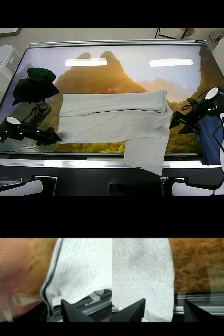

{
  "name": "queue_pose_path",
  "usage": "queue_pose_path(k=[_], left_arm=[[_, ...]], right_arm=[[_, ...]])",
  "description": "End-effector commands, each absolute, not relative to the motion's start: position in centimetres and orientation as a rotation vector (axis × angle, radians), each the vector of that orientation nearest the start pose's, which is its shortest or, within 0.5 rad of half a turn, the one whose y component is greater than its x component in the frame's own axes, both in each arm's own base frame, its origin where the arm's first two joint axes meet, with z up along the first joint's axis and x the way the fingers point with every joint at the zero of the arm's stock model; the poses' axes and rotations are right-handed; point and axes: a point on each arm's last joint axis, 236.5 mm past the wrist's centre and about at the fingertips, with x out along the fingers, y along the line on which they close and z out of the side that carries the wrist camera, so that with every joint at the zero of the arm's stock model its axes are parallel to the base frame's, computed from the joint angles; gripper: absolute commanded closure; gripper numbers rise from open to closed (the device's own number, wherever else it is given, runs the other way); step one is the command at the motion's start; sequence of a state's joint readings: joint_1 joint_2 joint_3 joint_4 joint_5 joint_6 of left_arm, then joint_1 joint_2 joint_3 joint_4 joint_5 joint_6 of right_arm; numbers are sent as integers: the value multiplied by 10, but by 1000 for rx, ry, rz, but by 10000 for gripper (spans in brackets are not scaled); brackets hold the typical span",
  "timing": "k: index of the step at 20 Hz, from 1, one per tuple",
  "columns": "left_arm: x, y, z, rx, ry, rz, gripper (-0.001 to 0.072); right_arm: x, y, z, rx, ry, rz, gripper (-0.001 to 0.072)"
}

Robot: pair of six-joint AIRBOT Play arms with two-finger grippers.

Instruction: Fold the clothes and pants, and hang the long-sleeved shirts on hangers.

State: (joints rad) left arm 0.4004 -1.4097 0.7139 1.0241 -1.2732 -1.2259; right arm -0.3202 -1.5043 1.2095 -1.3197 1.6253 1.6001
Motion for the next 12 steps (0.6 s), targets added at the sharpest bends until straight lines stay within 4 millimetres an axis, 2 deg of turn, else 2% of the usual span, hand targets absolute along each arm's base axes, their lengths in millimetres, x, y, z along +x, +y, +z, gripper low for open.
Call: queue_pose_path(k=[1,2,3,4,7,12], left_arm=[[247,-22,-119,-732,1665,-196,523],[248,-22,-120,-735,1661,-185,523],[249,-21,-121,-735,1658,-180,575],[249,-21,-121,-735,1658,-179,668],[245,-24,-119,-730,1672,-206,670],[244,-24,-118,-731,1672,-207,670]], right_arm=[[289,-33,-43,554,1840,-60,165],[289,-33,-43,554,1841,-59,165],[288,-33,-43,554,1843,-59,165],[288,-33,-43,555,1844,-58,166],[276,-29,-51,557,1874,-50,166],[221,-3,-95,594,1934,0,163]])
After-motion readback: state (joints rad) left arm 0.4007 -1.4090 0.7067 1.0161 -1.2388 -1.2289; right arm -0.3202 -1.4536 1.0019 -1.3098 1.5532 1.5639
